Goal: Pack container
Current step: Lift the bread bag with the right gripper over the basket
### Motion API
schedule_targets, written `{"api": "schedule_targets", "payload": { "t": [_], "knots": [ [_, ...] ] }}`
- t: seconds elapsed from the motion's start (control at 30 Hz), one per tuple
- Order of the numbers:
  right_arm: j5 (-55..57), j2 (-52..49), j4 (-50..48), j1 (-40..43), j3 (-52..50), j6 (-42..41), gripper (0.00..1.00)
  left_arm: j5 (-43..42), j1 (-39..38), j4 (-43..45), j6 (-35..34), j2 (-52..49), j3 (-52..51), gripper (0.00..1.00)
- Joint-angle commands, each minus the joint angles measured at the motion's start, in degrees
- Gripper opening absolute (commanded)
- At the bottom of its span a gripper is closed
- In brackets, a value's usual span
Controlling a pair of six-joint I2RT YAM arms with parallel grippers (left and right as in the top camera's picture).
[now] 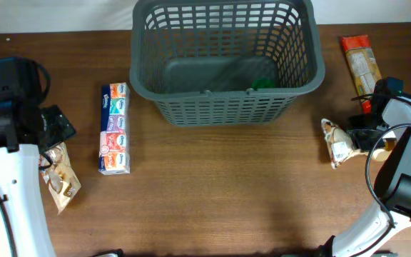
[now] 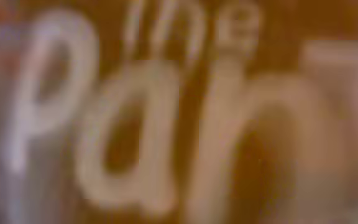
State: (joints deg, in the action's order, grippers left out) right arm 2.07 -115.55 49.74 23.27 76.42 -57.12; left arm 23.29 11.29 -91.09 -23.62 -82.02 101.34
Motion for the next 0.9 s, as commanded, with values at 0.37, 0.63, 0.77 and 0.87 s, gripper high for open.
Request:
{"api": "schedule_targets", "payload": {
  "t": [0.37, 0.63, 0.77, 0.87],
  "knots": [
    [-5.4, -1.9, 1.9, 0.0, 2.2, 7.4, 0.04, -0.2, 0.3, -0.1, -0.1, -0.2, 0.0, 0.99],
    [-6.4, 0.4, 12.1, 0.0, 22.4, 17.7, 0.04, -0.2, 0.3, -0.1, -0.1, -0.2, 0.0, 1.00],
    [-8.1, 0.8, 17.9, -0.1, 35.4, 24.1, 0.04, -0.2, 0.3, -0.1, -0.1, -0.2, 0.0, 1.00],
    [-12.6, 0.8, 21.7, -0.6, 46.0, 29.6, 0.04, -0.2, 0.3, -0.1, -0.1, -0.2, 0.0, 0.99]
  ]
}}
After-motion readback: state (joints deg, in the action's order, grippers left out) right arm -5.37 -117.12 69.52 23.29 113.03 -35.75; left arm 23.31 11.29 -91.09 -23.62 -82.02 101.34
